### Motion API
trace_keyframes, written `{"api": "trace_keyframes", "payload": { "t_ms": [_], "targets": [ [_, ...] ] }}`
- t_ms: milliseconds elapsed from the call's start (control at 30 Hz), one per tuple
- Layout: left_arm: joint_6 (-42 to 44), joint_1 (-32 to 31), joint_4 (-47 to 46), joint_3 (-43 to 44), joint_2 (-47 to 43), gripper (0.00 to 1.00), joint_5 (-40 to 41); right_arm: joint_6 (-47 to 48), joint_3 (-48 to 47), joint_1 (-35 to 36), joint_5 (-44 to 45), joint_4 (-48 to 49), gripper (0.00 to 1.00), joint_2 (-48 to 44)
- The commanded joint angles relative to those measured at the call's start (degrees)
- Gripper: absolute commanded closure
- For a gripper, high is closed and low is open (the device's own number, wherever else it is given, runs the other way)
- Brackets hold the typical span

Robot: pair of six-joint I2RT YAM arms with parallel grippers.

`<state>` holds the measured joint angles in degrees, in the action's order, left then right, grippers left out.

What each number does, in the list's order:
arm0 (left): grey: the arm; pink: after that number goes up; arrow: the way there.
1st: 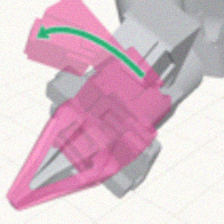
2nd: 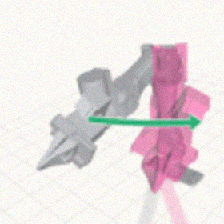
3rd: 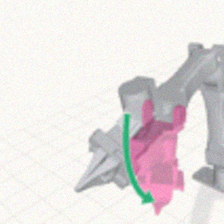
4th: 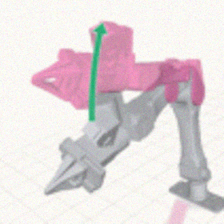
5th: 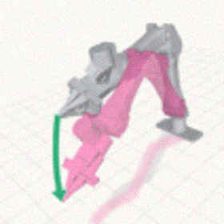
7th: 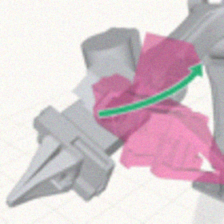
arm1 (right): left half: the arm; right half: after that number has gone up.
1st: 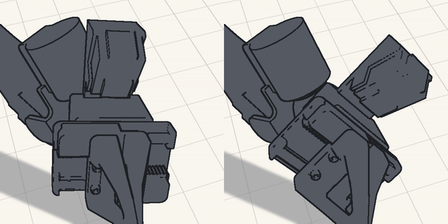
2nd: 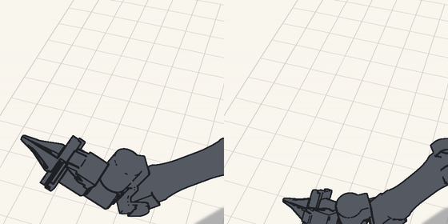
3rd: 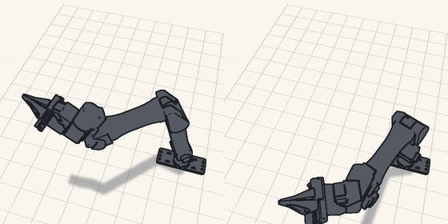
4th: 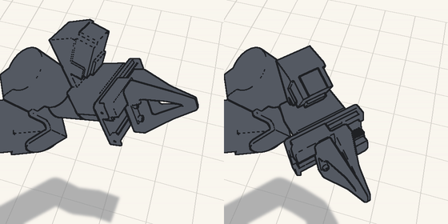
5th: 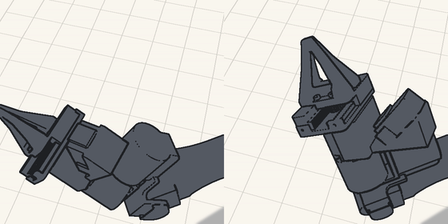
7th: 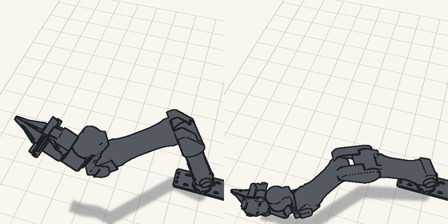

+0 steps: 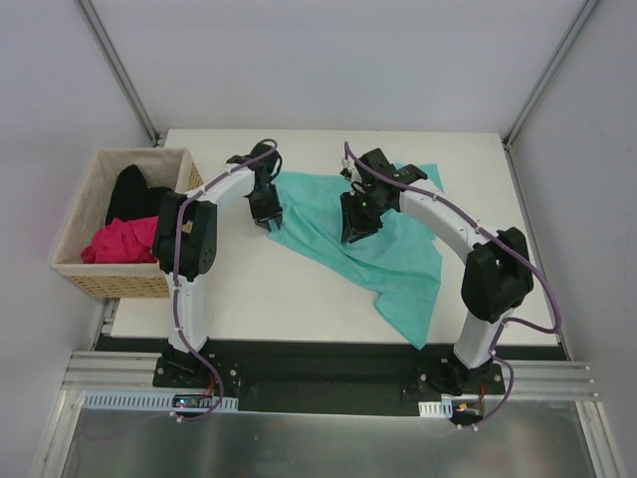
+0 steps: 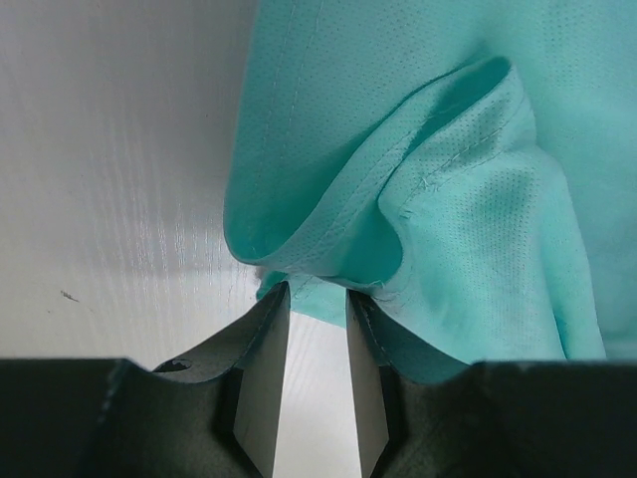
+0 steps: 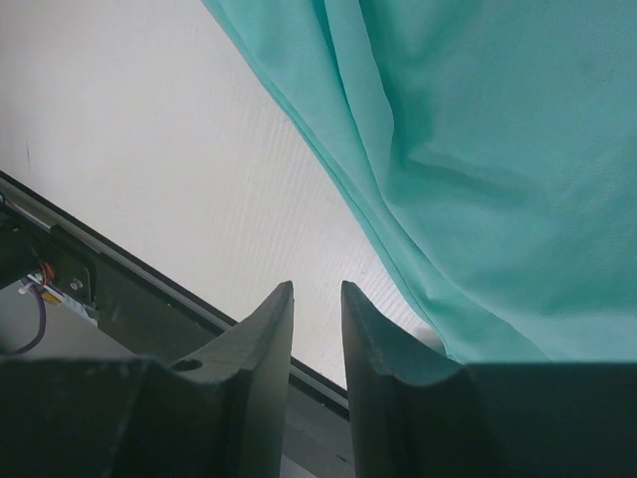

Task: Fold and stack the t-shirts
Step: Flatten out the tshirt

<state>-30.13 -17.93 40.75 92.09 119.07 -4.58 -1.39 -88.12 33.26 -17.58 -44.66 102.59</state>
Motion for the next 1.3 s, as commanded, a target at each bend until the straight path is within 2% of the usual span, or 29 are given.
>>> {"api": "trace_keyframes", "payload": {
  "t_ms": [0,500,533,633,900,1267],
  "targets": [
    [1.13,0.18,0.47,-0.16,1.08,0.72,-1.05,0.60,-2.76,-0.03,0.36,-2.18,0.71,0.24],
    [-0.54,0.27,-0.58,-3.76,1.17,0.73,-1.92,0.95,-2.76,-0.03,0.53,-2.80,0.71,0.16],
    [-0.72,0.27,-0.76,-3.85,1.26,0.75,-2.19,1.04,-2.76,-0.03,0.53,-2.88,0.71,0.07],
    [-0.89,0.27,-1.11,-4.11,1.34,1.00,-3.24,1.04,-2.59,-0.03,0.71,-3.06,0.71,-0.02],
    [-0.46,0.27,-1.47,-4.64,-1.20,1.00,-3.68,1.12,-2.15,-0.12,0.71,-2.62,0.71,-0.28],
    [-1.77,0.27,1.69,-5.87,-13.06,1.00,-1.22,3.41,-1.71,-0.73,2.46,-1.30,0.72,-0.54]
  ]
}}
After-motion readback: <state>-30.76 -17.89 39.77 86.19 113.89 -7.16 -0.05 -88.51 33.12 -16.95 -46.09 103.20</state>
